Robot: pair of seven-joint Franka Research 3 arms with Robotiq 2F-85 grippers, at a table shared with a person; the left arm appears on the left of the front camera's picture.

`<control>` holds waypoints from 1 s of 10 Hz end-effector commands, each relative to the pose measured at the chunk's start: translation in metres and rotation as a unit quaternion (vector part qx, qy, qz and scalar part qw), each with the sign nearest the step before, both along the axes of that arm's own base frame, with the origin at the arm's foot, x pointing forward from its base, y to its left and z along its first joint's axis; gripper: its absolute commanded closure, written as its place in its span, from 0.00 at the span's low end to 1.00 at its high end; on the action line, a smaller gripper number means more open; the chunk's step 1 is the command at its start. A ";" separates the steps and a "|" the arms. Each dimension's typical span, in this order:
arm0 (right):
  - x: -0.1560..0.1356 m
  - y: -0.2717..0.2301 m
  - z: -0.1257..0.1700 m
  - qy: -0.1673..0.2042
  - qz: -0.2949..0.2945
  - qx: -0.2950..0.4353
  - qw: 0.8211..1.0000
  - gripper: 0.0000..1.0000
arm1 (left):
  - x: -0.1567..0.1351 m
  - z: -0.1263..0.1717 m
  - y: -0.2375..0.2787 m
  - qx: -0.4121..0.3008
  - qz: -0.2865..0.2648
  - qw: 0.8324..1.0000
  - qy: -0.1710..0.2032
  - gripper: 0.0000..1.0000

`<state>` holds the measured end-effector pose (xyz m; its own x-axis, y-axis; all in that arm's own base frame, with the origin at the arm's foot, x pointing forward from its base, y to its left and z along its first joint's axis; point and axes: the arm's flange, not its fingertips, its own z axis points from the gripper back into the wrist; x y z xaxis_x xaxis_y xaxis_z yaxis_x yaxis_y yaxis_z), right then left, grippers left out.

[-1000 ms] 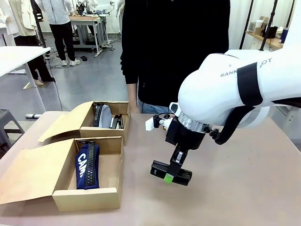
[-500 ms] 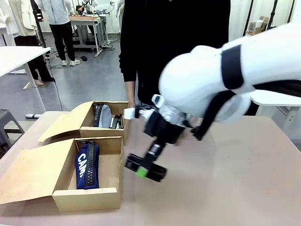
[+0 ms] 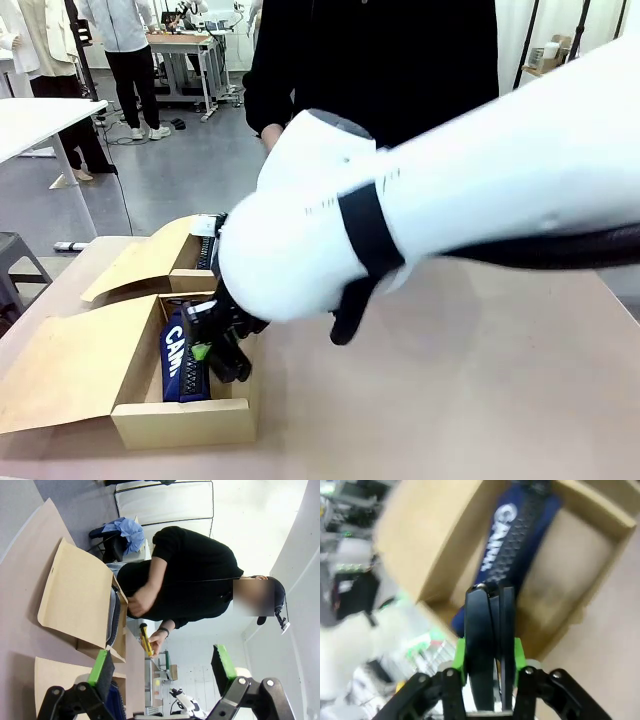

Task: Place items inside the box.
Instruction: Pick up a Pencil pouch or Stapler and place it inside the Mailer Box closest to the robot.

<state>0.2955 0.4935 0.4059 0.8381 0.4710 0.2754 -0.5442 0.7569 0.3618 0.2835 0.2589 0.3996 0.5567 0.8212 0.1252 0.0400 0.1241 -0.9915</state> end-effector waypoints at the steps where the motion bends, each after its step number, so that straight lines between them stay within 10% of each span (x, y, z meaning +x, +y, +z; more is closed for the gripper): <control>1: -0.001 0.049 0.017 -0.051 -0.094 -0.100 0.989 0.58 | -0.002 0.001 -0.002 -0.003 0.001 1.000 -0.011 0.00; 10: 0.017 0.010 -0.007 -0.054 -0.075 0.010 0.996 0.58 | -0.002 0.001 -0.002 -0.003 0.001 1.000 -0.011 0.00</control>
<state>0.3103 0.4983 0.4048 0.8556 0.3735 0.3584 -0.4814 0.8286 0.2858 0.2835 0.2590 0.3996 0.5567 0.8212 0.1253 0.0400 0.1241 -0.9915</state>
